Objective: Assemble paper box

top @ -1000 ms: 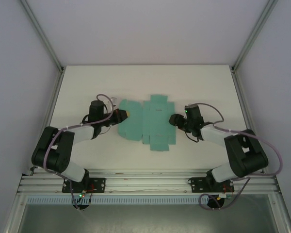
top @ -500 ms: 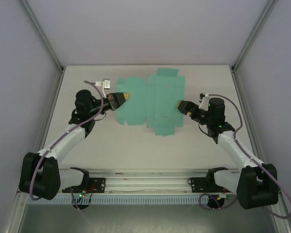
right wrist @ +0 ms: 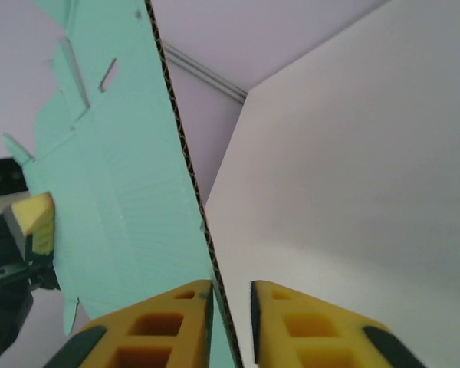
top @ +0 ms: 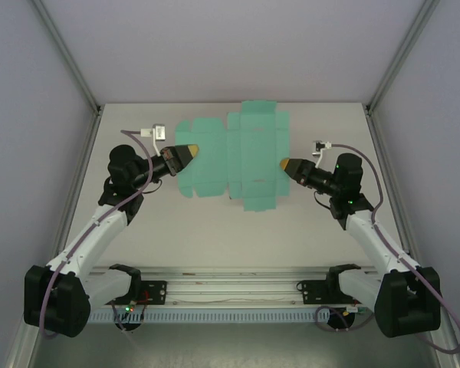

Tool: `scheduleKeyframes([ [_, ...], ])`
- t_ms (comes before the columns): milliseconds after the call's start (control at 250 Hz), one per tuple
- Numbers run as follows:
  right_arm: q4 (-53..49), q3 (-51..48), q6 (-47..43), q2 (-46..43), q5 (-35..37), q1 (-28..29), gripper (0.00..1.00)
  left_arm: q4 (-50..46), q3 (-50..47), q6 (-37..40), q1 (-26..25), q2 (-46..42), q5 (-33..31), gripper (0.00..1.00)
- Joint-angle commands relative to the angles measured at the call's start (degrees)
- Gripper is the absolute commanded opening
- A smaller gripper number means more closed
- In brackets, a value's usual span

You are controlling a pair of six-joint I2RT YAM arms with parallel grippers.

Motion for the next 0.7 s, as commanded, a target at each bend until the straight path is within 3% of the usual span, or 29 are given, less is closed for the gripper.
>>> scheduleKeyframes([
  [0,2.2,-0.88,-0.96,-1.62,-3.0,-0.06,0.07,-0.29,-0.1,-0.11,0.31,-1.62,-2.81,0.0],
  [32,1.64,-0.92,-1.64,-1.81,-2.96,-0.06,0.0,-0.83,-0.18,-0.06,0.31,-1.71,-3.63,0.0],
  [88,0.45,-0.89,-3.08,-1.98,-2.41,-0.06,0.0,-1.65,-0.59,0.65,0.31,-1.8,-4.55,0.0],
  [104,0.16,-0.88,-3.63,-2.01,-2.34,-0.08,0.0,-1.81,-0.81,0.81,0.31,-1.84,-4.57,0.07],
  [136,-0.9,-0.88,-5.04,-1.96,-2.17,-0.06,0.0,-2.63,-1.05,1.18,0.31,-1.93,-5.42,0.32],
  [188,-2.78,-0.85,-7.1,-1.88,-0.58,-0.07,0.0,-7.18,-1.18,3.07,0.31,-2.62,-8.94,0.94],
  [200,-3.14,-0.85,-7.62,-1.82,0.03,-0.07,0.0,-8.57,-1.15,3.68,0.32,-2.84,-10.17,0.99],
  [364,-9.9,-0.64,-15.2,1.6,3.93,0.2,0.0,-27.53,-2.61,9.4,0.23,-5.72,-32.62,1.0],
  [452,-13.02,-0.16,-19.66,5.21,5.8,0.7,0.0,-33.72,-3.44,10.18,0.28,-6.15,-40.08,1.0],
  [528,-15.06,0.46,-23.05,8.52,9.21,1.44,0.0,-35.72,-4.09,12.11,0.31,-6.03,-40.77,1.0],
  [696,-19.43,4.74,-30.16,15.62,18.76,4.81,0.0,-31.61,-5.93,12.82,0.25,-4.66,-34.39,1.0],
])
